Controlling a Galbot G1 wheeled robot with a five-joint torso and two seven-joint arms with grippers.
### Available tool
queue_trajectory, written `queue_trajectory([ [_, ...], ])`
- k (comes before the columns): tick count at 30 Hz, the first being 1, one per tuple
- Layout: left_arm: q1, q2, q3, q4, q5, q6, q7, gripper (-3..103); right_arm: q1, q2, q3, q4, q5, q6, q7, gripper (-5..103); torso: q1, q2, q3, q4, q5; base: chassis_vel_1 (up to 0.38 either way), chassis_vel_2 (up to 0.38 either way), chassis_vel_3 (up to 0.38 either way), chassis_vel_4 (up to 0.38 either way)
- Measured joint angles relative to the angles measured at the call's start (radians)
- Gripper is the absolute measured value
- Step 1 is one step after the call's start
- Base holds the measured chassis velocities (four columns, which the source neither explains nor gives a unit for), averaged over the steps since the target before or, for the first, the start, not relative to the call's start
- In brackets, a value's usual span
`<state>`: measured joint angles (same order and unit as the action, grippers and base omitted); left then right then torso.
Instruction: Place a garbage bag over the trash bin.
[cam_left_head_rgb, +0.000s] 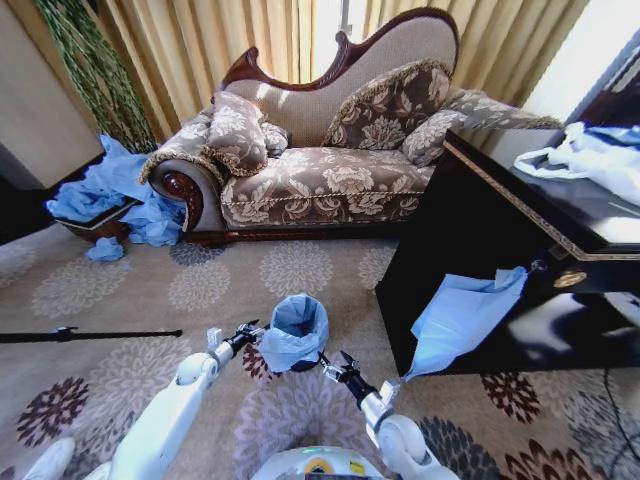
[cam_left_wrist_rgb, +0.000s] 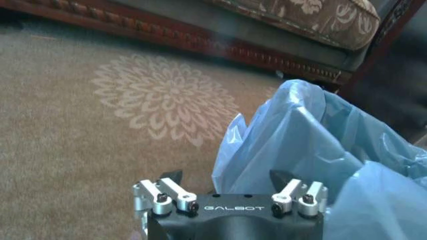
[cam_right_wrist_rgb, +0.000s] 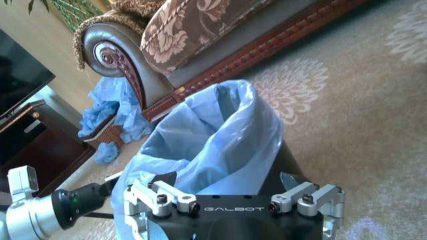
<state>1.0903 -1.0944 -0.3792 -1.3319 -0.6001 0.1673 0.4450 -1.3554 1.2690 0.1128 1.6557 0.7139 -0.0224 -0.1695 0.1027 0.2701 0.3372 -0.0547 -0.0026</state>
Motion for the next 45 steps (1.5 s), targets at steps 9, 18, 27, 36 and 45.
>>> queue_trajectory([
  [9,-0.015,-0.007,0.003,0.018,0.000,-0.003,-0.004,100,0.007,0.006,-0.018,-0.014,-0.011,0.000,0.001,100,0.000,0.000,0.000,-0.0003,0.0000,0.000,0.000,0.000,0.000],
  [18,-0.116,-0.022,0.013,0.165,-0.002,-0.059,0.014,100,0.009,-0.008,-0.028,-0.007,-0.042,0.005,0.002,100,0.000,0.000,0.000,-0.0006,-0.0002,0.000,0.000,0.000,0.000],
  [27,-0.184,0.001,0.008,0.215,-0.005,-0.066,0.035,100,0.018,-0.017,-0.034,0.003,-0.065,0.011,0.003,100,0.000,0.000,0.000,-0.0003,-0.0003,0.000,0.000,0.000,0.000],
  [36,-0.123,0.100,-0.012,-0.069,0.007,0.114,-0.002,100,0.013,-0.024,-0.033,0.080,-0.066,0.014,0.077,100,0.000,0.000,0.000,0.0000,0.0000,0.000,0.000,0.000,0.000],
  [45,-0.111,0.100,-0.011,-0.111,0.013,0.128,-0.013,100,0.044,0.029,-0.104,0.097,-0.122,0.029,0.251,100,0.000,0.000,0.000,-0.0003,-0.0002,0.000,0.000,0.000,0.000],
])
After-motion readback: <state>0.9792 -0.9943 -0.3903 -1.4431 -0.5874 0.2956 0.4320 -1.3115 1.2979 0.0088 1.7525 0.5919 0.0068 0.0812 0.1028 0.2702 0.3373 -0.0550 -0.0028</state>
